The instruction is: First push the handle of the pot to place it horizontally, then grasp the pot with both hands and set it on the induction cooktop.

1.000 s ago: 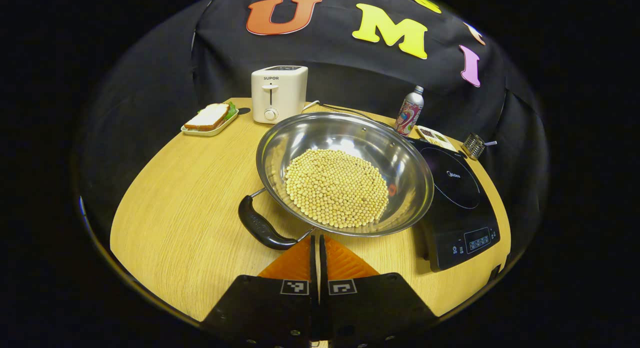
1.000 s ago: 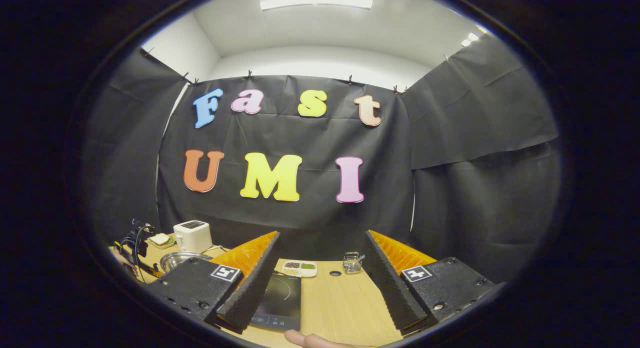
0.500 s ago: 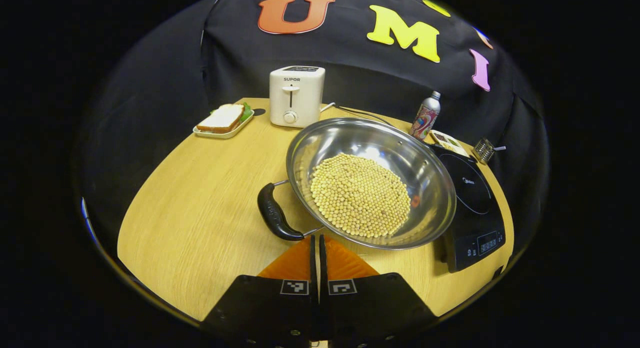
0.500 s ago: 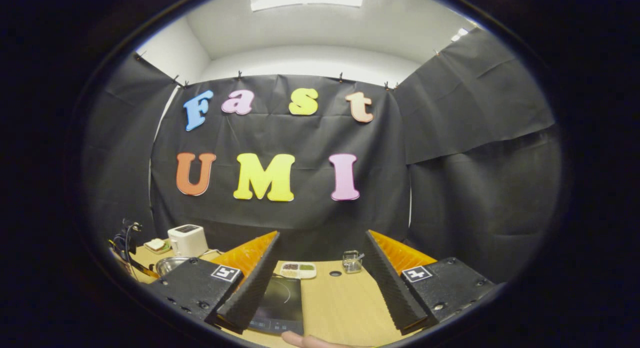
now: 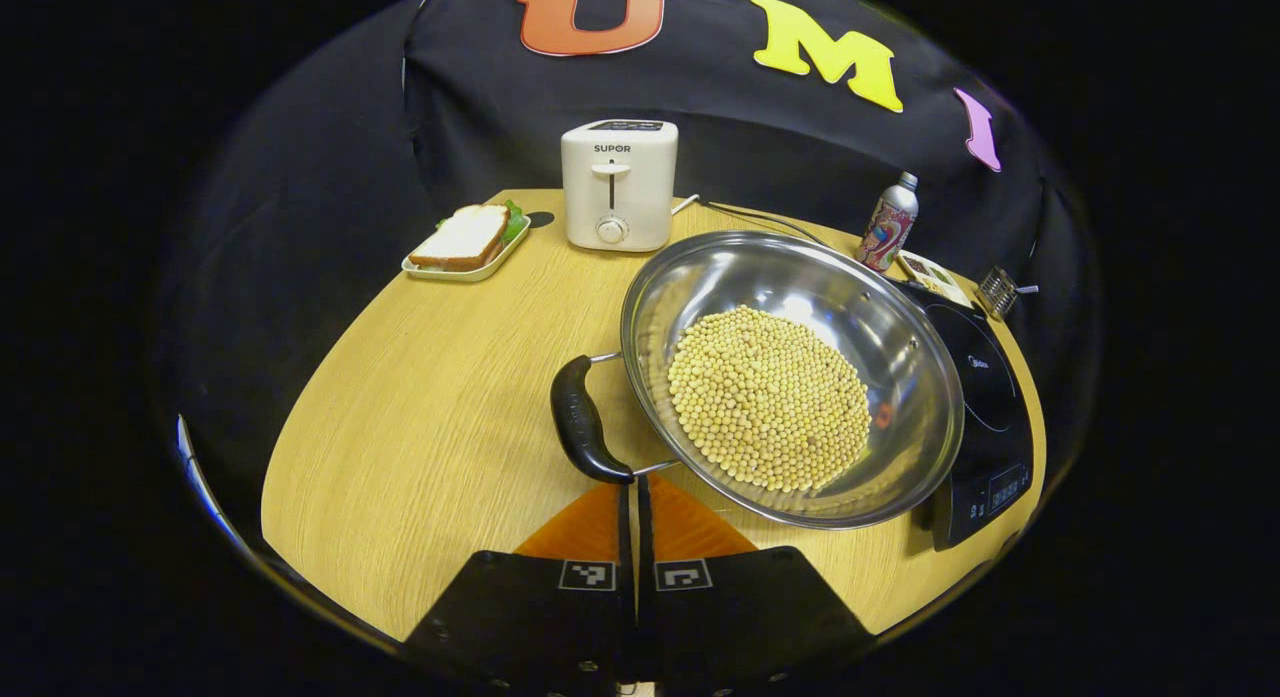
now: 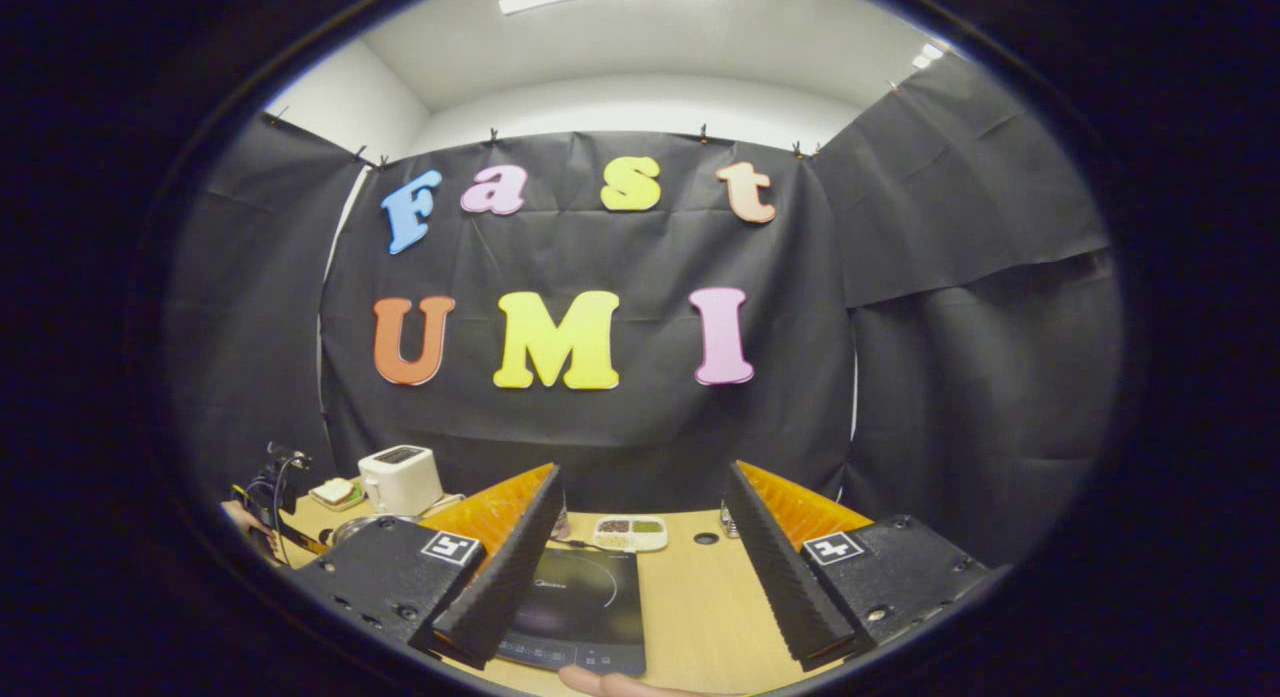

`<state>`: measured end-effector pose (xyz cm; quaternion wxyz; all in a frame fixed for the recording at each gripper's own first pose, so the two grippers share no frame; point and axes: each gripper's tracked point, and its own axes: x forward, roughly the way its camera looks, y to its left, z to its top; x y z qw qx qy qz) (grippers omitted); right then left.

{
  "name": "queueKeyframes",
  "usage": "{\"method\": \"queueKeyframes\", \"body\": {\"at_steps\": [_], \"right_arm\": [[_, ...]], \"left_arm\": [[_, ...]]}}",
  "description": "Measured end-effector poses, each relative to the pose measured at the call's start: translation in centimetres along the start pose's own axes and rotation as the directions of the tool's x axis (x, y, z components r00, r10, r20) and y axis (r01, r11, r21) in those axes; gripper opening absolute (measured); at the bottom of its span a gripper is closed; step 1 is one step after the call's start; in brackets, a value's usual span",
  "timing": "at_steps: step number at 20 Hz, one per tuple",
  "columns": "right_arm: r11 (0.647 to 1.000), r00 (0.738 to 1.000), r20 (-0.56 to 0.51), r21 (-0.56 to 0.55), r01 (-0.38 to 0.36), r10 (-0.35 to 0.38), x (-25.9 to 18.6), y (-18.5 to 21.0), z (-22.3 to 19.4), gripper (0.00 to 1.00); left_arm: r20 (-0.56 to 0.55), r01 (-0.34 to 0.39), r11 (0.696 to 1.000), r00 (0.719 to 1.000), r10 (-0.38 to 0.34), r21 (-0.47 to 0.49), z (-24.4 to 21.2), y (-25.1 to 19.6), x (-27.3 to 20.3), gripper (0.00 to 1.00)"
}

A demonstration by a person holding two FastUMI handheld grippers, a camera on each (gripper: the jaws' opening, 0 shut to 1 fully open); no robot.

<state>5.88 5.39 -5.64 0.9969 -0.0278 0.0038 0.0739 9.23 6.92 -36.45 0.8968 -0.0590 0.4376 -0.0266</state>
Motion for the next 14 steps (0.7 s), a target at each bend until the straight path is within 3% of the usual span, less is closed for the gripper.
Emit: {"method": "queueKeyframes", "body": {"at_steps": [14], "right_arm": [[1.000, 0.998, -0.067, 0.020, 0.017, -0.016, 5.4, 2.0, -1.5, 1.00]], "left_arm": [[-0.004, -0.001, 1.000, 1.000, 0.001, -0.023, 3.5, 2.2, 3.1, 0.01]]}}
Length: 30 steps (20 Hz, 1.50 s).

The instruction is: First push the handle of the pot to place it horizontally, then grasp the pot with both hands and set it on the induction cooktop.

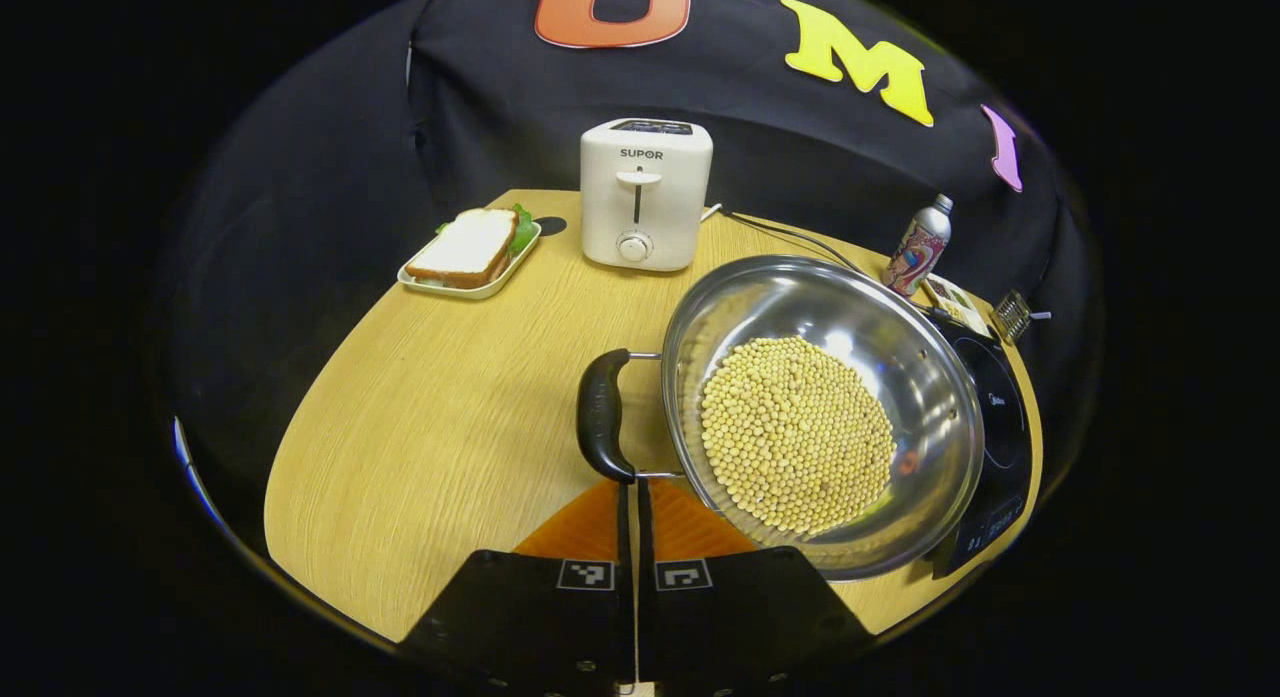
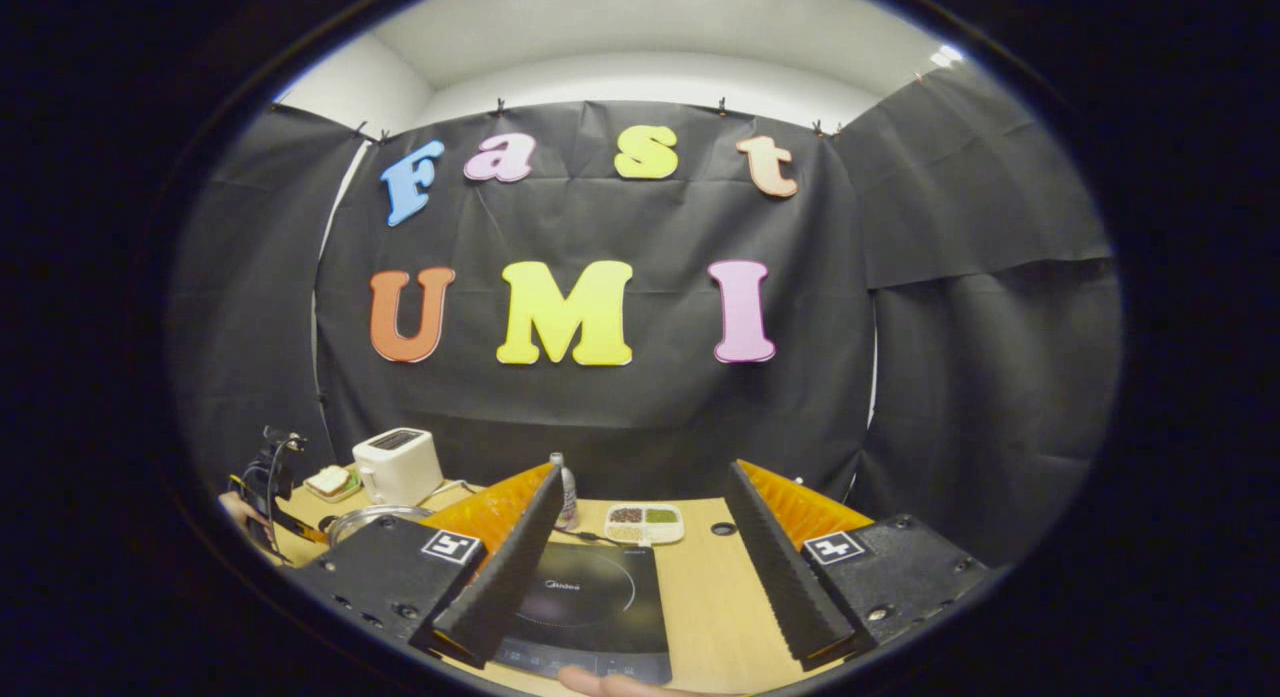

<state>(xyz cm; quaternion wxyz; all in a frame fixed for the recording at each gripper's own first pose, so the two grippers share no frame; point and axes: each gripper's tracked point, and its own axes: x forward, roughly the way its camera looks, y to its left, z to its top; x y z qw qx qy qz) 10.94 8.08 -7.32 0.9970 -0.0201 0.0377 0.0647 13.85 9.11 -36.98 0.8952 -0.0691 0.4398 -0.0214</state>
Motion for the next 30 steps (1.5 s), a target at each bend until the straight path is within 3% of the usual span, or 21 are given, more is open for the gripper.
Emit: {"method": "queueKeyframes", "body": {"at_steps": [5, 12, 14, 17, 21, 22, 23, 24, 25, 27, 30], "right_arm": [[1.000, 0.999, -0.036, 0.021, -0.001, 0.002, 1.9, 0.8, -1.2, 1.00], [0.998, 0.993, -0.113, 0.057, -0.040, 0.047, 4.2, 3.7, -3.6, 1.00], [0.998, 0.991, -0.123, 0.058, -0.041, 0.048, 4.8, 4.3, -4.1, 1.00], [0.997, 0.987, -0.146, 0.061, -0.055, 0.063, 5.5, 5.5, -5.1, 1.00], [0.997, 0.985, -0.161, 0.046, -0.056, 0.063, 6.4, 6.9, -6.2, 1.00], [0.998, 0.986, -0.159, 0.036, -0.054, 0.059, 6.6, 7.2, -6.4, 1.00], [0.998, 0.985, -0.162, 0.033, -0.058, 0.063, 6.8, 7.7, -6.5, 1.00], [0.997, 0.983, -0.171, 0.033, -0.067, 0.071, 6.8, 8.3, -7.1, 1.00], [0.996, 0.980, -0.182, 0.038, -0.077, 0.083, 6.9, 8.9, -7.4, 1.00], [0.995, 0.974, -0.203, 0.046, -0.089, 0.097, 7.0, 9.8, -8.0, 1.00], [0.994, 0.967, -0.231, 0.049, -0.098, 0.107, 7.5, 11.0, -9.0, 1.00]], "left_arm": [[-0.008, -0.022, 1.000, 1.000, 0.022, 0.023, 1.5, 0.9, 1.1, 0.01], [-0.012, 0.005, 1.000, 1.000, -0.005, -0.014, 2.5, 1.5, 1.4, 0.01], [-0.002, -0.015, 1.000, 1.000, 0.015, -0.017, 2.3, 2.3, 0.8, 0.01], [0.076, -0.067, 0.998, 0.995, 0.068, -0.012, 3.5, 3.8, -1.3, 0.01], [0.197, -0.029, 0.999, 0.980, 0.035, -0.037, 5.4, 3.6, -4.5, 0.02], [0.217, -0.025, 0.999, 0.976, 0.032, -0.038, 5.7, 3.5, -5.1, 0.36], [0.236, -0.023, 0.999, 0.971, 0.031, -0.034, 6.0, 3.3, -5.9, 0.29], [0.262, -0.030, 0.999, 0.965, 0.035, -0.026, 6.4, 3.4, -6.7, 0.61], [0.283, -0.028, 0.999, 0.958, 0.031, -0.016, 6.8, 3.1, -7.2, 0.65], [0.321, -0.036, 0.999, 0.946, 0.033, 0.005, 7.0, 2.7, -8.8, 0.98], [0.357, -0.051, 0.997, 0.934, 0.028, 0.055, 7.6, 1.9, -10.0, 0.96]]}}
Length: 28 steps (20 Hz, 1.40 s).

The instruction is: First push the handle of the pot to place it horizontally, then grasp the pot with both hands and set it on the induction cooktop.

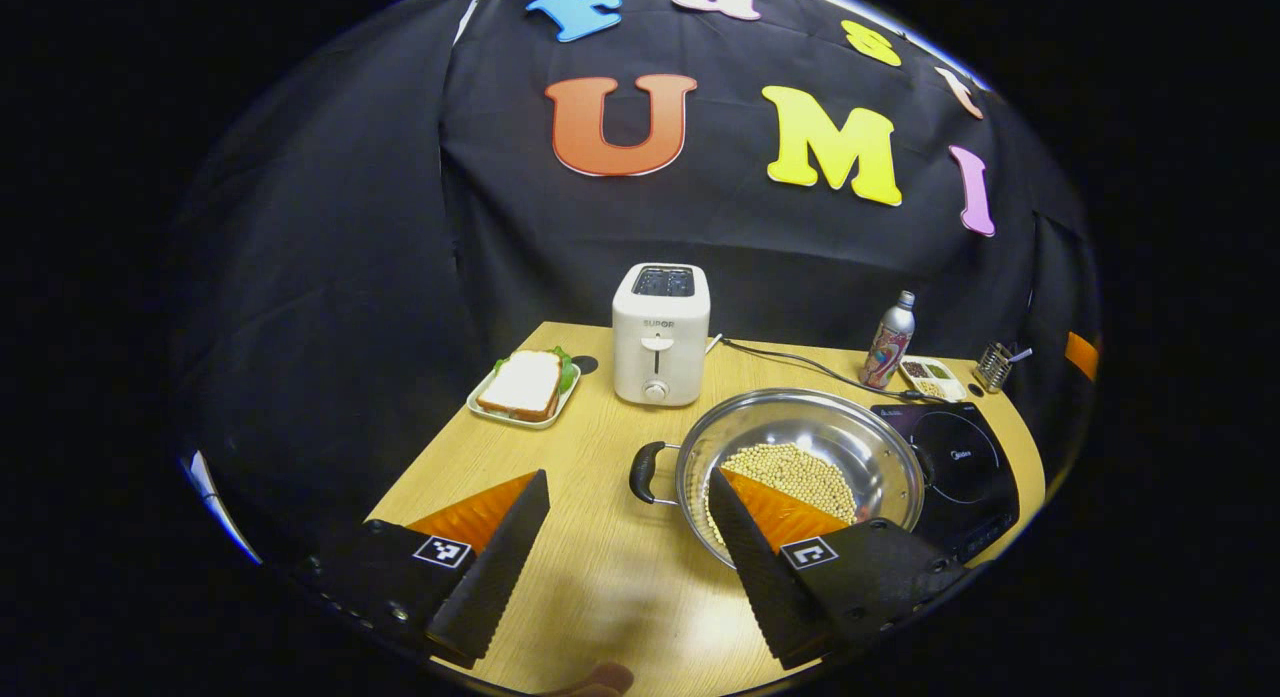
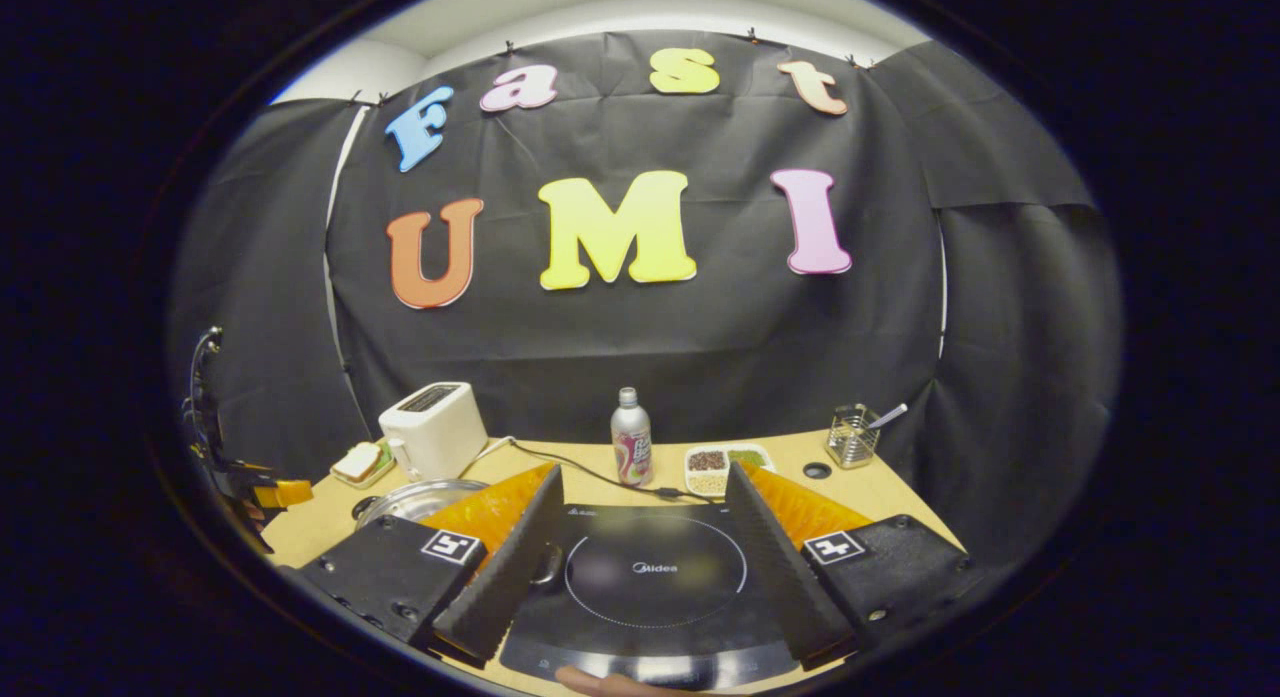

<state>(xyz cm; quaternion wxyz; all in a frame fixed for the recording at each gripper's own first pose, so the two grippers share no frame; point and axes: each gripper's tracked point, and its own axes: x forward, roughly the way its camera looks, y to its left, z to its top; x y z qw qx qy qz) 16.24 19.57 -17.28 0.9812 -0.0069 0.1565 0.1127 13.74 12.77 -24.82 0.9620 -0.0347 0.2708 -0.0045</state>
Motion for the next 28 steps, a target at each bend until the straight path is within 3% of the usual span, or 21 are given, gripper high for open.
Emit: {"method": "queueKeyframes", "body": {"at_steps": [4, 7, 9, 15, 19, 20, 26, 28], "right_arm": [[1.000, 0.998, -0.052, -0.008, -0.027, 0.027, 1.4, 2.2, -1.7, 1.00], [0.999, 0.994, -0.106, -0.004, -0.039, 0.038, 2.6, 3.5, -3.3, 1.00], [0.999, 0.986, -0.160, 0.020, -0.042, 0.044, 3.7, 4.2, -4.7, 1.00], [0.996, 0.950, -0.303, 0.063, -0.058, 0.074, 7.4, 6.5, -8.8, 0.97], [0.994, 0.901, -0.422, 0.075, -0.080, 0.104, 9.3, 8.6, -12.0, 1.00], [0.995, 0.886, -0.453, 0.068, -0.075, 0.098, 9.7, 9.0, -12.7, 0.96], [0.995, 0.772, -0.629, 0.019, -0.102, 0.091, 10.9, 10.9, -16.5, 0.96], [0.996, 0.758, -0.647, 0.029, -0.079, 0.079, 11.5, 10.7, -17.3, 0.96]], "left_arm": [[0.054, 0.011, 0.998, 0.998, -0.015, 0.067, 1.6, -1.6, -0.9, 0.96], [0.072, 0.072, 0.993, 0.994, -0.079, 0.089, 2.2, -3.5, -0.7, 0.96], [0.049, 0.099, 0.990, 0.993, -0.104, 0.101, 2.0, -4.2, -0.2, 0.97], [-0.076, 0.099, 0.986, 0.993, -0.089, 0.134, 0.5, -4.4, 3.6, 0.97], [-0.199, 0.125, 0.988, 0.974, -0.105, 0.086, -1.2, -4.4, 5.7, 0.97], [-0.237, 0.132, 0.989, 0.965, -0.114, 0.064, -1.7, -4.3, 6.4, 0.97], [-0.389, 0.162, 0.983, 0.914, -0.117, 0.085, -3.3, -3.9, 10.3, 0.96], [-0.399, 0.141, 0.986, 0.912, -0.096, 0.085, -3.7, -3.1, 11.4, 0.93]]}}
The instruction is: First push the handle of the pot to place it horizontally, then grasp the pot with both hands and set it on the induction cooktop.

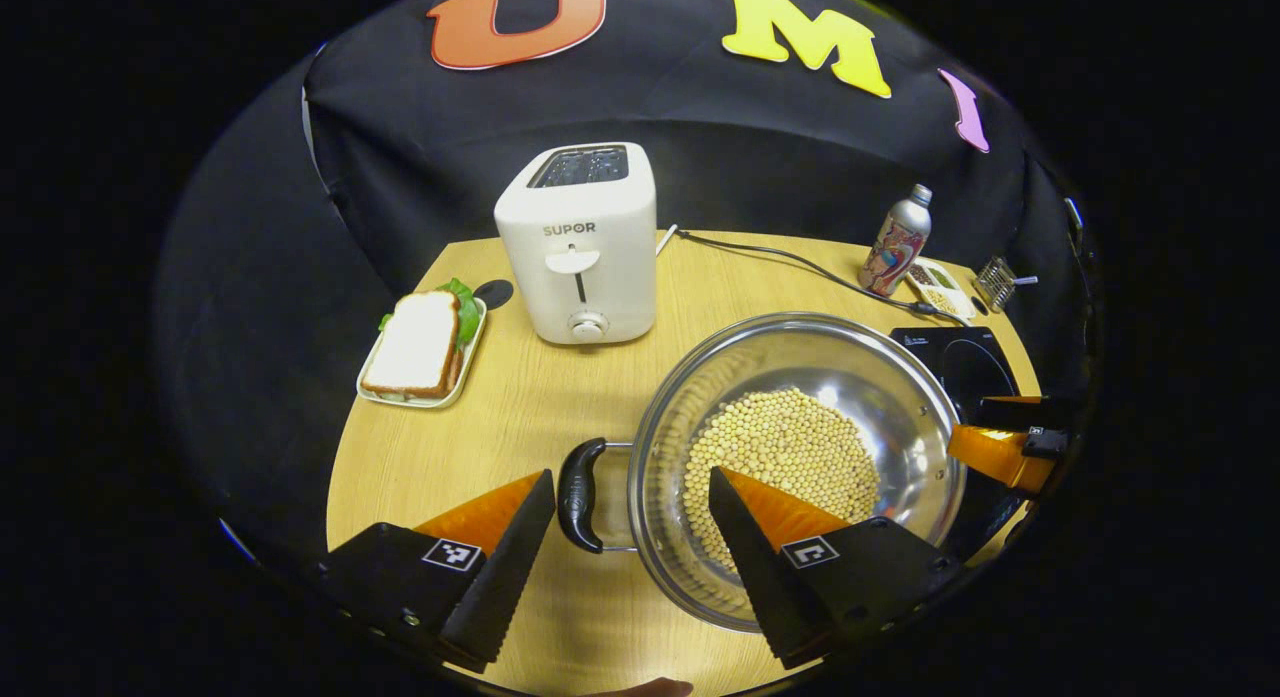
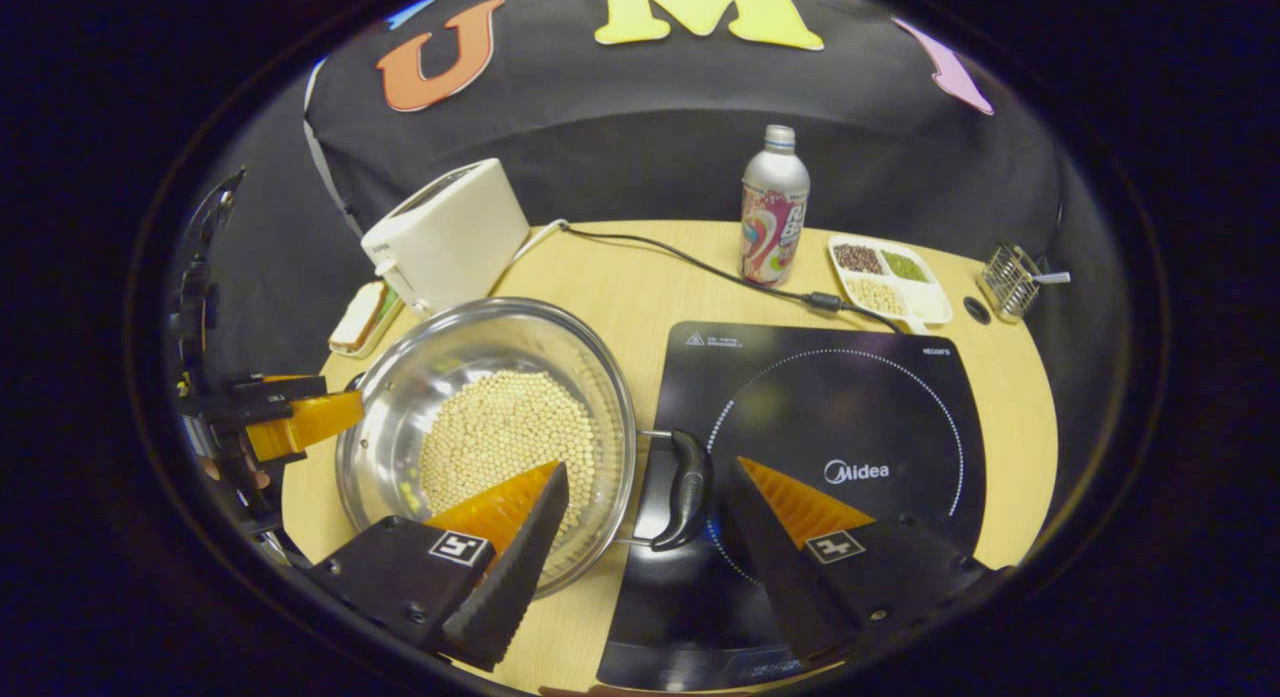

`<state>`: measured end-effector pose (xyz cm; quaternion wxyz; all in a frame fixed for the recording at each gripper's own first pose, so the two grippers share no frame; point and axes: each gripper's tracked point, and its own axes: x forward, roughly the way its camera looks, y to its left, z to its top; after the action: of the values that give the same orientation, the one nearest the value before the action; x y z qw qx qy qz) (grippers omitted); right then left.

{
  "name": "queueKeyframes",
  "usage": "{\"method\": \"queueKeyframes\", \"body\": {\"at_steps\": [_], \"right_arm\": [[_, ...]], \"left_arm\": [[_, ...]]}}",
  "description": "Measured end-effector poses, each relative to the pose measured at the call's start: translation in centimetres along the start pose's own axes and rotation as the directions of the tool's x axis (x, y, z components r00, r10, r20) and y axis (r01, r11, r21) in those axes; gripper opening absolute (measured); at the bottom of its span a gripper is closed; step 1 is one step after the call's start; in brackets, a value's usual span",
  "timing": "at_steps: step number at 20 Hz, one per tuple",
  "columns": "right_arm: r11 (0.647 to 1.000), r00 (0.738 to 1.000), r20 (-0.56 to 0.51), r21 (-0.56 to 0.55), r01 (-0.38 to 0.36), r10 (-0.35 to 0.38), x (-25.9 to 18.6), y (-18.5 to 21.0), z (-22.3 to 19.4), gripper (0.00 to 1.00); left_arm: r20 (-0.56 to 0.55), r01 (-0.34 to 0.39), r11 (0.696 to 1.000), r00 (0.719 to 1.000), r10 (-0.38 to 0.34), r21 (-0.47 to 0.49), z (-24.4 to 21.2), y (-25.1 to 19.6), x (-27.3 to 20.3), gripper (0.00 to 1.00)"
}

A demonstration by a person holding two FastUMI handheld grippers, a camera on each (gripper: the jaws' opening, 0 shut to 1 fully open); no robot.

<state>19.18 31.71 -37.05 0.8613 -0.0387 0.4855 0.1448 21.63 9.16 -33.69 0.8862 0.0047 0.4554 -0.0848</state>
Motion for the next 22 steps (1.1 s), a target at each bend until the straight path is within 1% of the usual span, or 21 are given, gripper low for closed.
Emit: {"method": "queueKeyframes", "body": {"at_steps": [1, 2, 3, 4, 5, 6, 8, 9, 10, 11, 12, 13, 14, 15, 16, 17, 18, 19, 20, 21, 22], "right_arm": [[1.000, 1.000, -0.007, 0.017, 0.003, -0.003, 0.5, -0.2, -0.2, 0.93], [0.999, 1.000, -0.014, 0.039, -0.002, 0.003, 0.8, -0.2, -0.6, 0.91], [0.998, 1.000, -0.017, 0.054, -0.018, 0.019, 0.9, 0.2, -0.9, 0.91], [0.998, 0.999, -0.017, 0.062, -0.032, 0.033, 1.1, 0.4, -1.1, 0.96], [0.998, 1.000, -0.001, 0.064, -0.028, 0.028, 1.2, 0.3, -1.0, 0.87], [0.998, 1.000, 0.023, 0.059, -0.007, 0.006, 1.5, -0.1, -0.8, 0.85], [0.998, 0.997, 0.074, 0.058, 0.017, -0.021, 1.7, -0.4, -0.6, 0.77], [0.998, 0.995, 0.089, 0.051, 0.041, -0.045, 2.1, -0.6, -0.7, 0.78], [0.997, 0.991, 0.116, 0.050, 0.062, -0.067, 2.2, -0.7, -0.6, 0.70], [0.996, 0.987, 0.136, 0.040, 0.079, -0.084, 2.4, -0.7, -0.7, 0.64], [0.995, 0.984, 0.146, 0.026, 0.096, -0.099, 2.4, -0.7, -0.8, 0.65], [0.994, 0.982, 0.156, 0.019, 0.108, -0.109, 2.5, -0.7, -0.8, 0.70], [0.994, 0.981, 0.159, 0.021, 0.112, -0.114, 2.5, -0.7, -0.9, 0.65], [0.993, 0.981, 0.156, 0.017, 0.113, -0.114, 2.5, -0.7, -0.9, 0.65], [0.994, 0.982, 0.153, 0.007, 0.112, -0.112, 2.6, -0.7, -0.9, 0.70], [0.994, 0.982, 0.154, 0.003, 0.109, -0.108, 2.5, -0.7, -1.0, 0.71], [0.994, 0.983, 0.152, 0.002, 0.107, -0.106, 2.5, -0.6, -1.0, 0.66], [0.994, 0.983, 0.153, -0.002, 0.107, -0.106, 2.5, -0.6, -0.9, 0.71], [0.993, 0.983, 0.151, -0.023, 0.113, -0.109, 2.7, -0.5, -1.0, 0.71], [0.993, 0.982, 0.156, -0.044, 0.114, -0.106, 2.6, -0.6, -1.1, 0.67], [0.994, 0.981, 0.166, -0.044, 0.105, -0.096, 2.8, -0.5, -1.0, 0.70]], "left_arm": [[0.003, -0.013, 1.000, 1.000, 0.013, -0.008, 0.0, 0.6, 0.4, 0.92], [-0.004, -0.017, 1.000, 1.000, 0.017, -0.022, -0.3, 0.7, 0.8, 0.88], [-0.006, -0.011, 0.999, 1.000, 0.011, -0.034, -0.4, 0.8, 1.0, 0.87], [-0.006, -0.012, 0.999, 1.000, 0.011, -0.043, -0.6, 1.1, 1.2, 0.84], [-0.001, -0.011, 0.999, 1.000, 0.011, -0.051, -0.6, 1.2, 1.4, 0.82], [0.007, -0.002, 0.998, 1.000, 0.003, -0.062, -0.5, 1.3, 1.5, 0.75], [0.009, 0.024, 0.996, 1.000, -0.023, -0.081, -0.8, 0.9, 1.7, 0.66], [0.008, 0.028, 0.996, 1.000, -0.028, -0.080, -1.0, 0.9, 1.9, 0.66], [0.013, 0.030, 0.997, 0.999, -0.029, -0.077, -1.0, 0.9, 2.0, 0.53], [0.016, 0.030, 0.997, 0.999, -0.029, -0.076, -1.0, 1.0, 1.9, 0.63], [0.016, 0.029, 0.997, 0.999, -0.028, -0.072, -1.1, 0.9, 1.8, 0.63], [0.018, 0.029, 0.997, 0.999, -0.028, -0.067, -1.1, 0.9, 2.0, 0.63], [0.017, 0.032, 0.997, 0.999, -0.031, -0.065, -1.1, 0.9, 2.1, 0.63], [0.009, 0.037, 0.997, 0.999, -0.037, -0.069, -1.3, 0.8, 2.2, 0.63], [-0.005, 0.044, 0.997, 0.999, -0.045, -0.070, -1.6, 0.7, 2.2, 0.63], [-0.013, 0.051, 0.996, 0.999, -0.052, -0.071, -1.8, 0.6, 2.3, 0.63], [-0.012, 0.052, 0.996, 0.999, -0.053, -0.077, -1.7, 0.7, 2.3, 0.63], [-0.012, 0.048, 0.996, 0.999, -0.049, -0.077, -1.6, 0.7, 2.4, 0.63], [-0.011, 0.040, 0.997, 0.999, -0.041, -0.073, -1.8, 0.7, 2.5, 0.63], [0.000, 0.037, 0.997, 0.999, -0.037, -0.067, -1.8, 0.8, 2.6, 0.53], [-0.002, 0.037, 0.997, 0.999, -0.037, -0.072, -1.8, 0.7, 2.5, 0.61]]}}
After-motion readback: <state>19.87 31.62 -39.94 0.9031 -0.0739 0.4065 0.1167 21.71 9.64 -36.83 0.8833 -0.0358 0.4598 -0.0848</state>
